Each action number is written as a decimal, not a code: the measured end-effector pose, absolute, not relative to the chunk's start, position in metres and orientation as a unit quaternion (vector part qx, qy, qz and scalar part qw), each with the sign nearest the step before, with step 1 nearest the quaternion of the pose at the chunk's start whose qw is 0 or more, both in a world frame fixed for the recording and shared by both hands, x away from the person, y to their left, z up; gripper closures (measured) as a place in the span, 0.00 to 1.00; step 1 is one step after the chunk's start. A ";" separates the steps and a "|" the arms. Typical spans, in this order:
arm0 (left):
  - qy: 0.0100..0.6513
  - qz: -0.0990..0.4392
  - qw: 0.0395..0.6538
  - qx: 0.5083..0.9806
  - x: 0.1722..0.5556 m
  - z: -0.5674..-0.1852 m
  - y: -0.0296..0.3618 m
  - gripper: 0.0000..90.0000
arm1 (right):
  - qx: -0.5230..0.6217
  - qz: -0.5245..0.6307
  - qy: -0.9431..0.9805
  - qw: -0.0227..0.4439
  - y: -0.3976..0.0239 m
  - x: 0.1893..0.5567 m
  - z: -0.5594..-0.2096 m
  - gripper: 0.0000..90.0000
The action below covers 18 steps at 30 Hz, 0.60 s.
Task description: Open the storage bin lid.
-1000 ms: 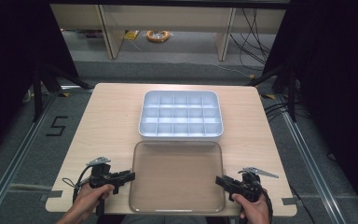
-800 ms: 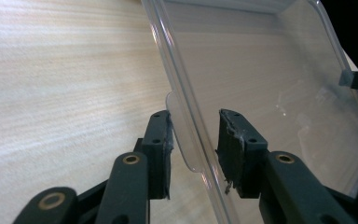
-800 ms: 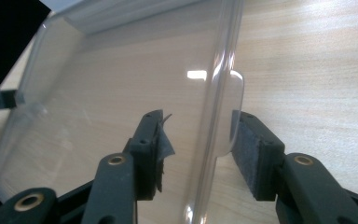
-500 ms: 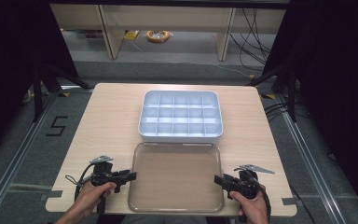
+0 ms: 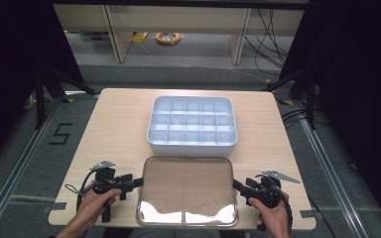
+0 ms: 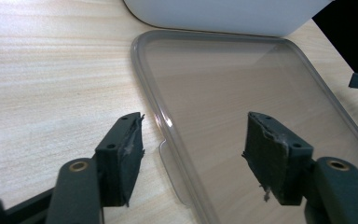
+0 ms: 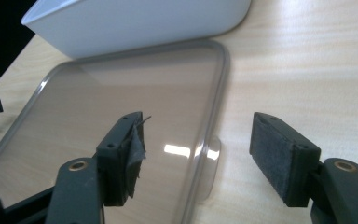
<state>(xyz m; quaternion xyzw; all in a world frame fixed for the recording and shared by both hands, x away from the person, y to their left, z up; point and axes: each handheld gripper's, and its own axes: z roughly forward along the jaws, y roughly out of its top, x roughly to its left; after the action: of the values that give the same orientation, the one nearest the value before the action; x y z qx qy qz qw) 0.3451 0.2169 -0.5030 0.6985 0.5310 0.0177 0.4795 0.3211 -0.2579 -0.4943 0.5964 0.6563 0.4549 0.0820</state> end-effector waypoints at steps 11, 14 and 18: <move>0.501 0.045 0.486 0.715 0.341 -0.497 0.214 0.30 | 0.563 0.472 0.667 0.124 -0.260 0.320 -0.486 0.33; 0.498 0.046 0.487 0.716 0.341 -0.498 0.213 0.29 | 0.564 0.474 0.665 0.121 -0.259 0.318 -0.485 0.31; 0.494 0.053 0.483 0.721 0.339 -0.498 0.213 0.27 | 0.562 0.473 0.665 0.134 -0.259 0.316 -0.484 0.31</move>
<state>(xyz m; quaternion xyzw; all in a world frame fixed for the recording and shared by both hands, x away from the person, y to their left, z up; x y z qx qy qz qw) 0.3389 0.2128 -0.4982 0.7210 0.4942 0.0534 0.4828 0.3162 -0.2595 -0.4842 0.5618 0.6654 0.4730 0.1341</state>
